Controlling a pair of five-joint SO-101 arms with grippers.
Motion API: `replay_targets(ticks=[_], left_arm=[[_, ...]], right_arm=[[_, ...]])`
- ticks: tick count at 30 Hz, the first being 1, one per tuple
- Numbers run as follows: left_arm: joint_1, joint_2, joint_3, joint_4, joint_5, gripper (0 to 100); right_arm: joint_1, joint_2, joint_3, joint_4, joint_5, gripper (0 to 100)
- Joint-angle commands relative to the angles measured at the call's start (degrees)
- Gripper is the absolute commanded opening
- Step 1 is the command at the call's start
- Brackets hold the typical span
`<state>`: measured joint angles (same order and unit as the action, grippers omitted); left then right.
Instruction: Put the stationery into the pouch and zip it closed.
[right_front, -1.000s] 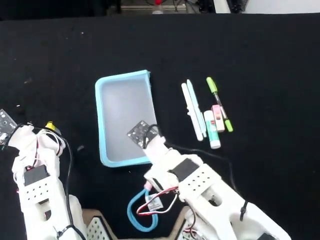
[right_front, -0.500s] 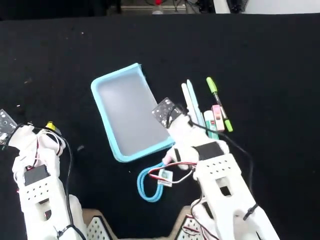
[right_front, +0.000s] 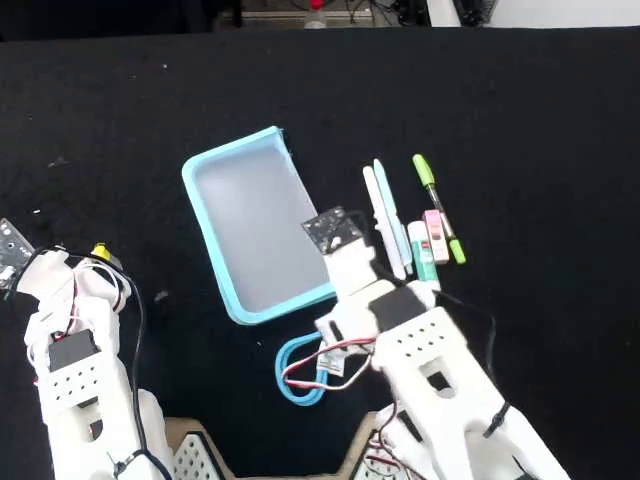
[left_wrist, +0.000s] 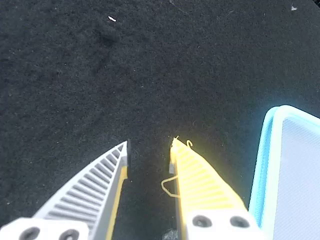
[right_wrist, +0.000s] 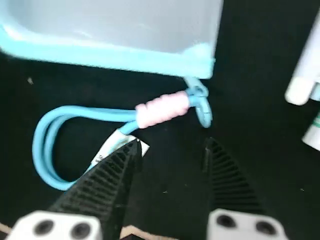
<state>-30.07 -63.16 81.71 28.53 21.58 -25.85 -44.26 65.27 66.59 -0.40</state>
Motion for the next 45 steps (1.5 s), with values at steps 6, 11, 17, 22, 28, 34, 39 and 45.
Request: replay_targets(ticks=[6,11,17,22,28,34,39,45], left_arm=[[0.5,-0.6,-3.7,-1.1,0.3,14],[0.5,-0.6,-3.7,-1.1,0.3,14],[0.4,-0.6,-3.6,-1.1,0.3,14],[0.4,-0.6,-3.7,-1.1,0.3,14],[0.4,-0.6,-3.8,-1.1,0.3,14],[0.4,-0.6,-3.7,-1.1,0.3,14],[0.4,-0.6,-3.7,-1.1,0.3,14],[0.4,-0.6,-3.6,-1.1,0.3,14]], right_arm=[[-2.3,2.6,-0.3,-3.1,-6.1,19.7],[0.4,14.3,-5.8,-2.8,-9.1,19.4],[2.1,25.8,-12.5,-2.9,-11.6,19.4],[2.1,27.6,-15.8,-2.5,-12.1,19.4],[-1.3,27.8,-18.2,-1.3,-13.3,19.7],[-3.3,28.1,-18.2,-3.1,-15.9,19.4],[-2.9,28.1,-13.2,-11.6,-20.3,19.4],[1.8,28.1,-11.6,-11.8,-20.7,19.4]])
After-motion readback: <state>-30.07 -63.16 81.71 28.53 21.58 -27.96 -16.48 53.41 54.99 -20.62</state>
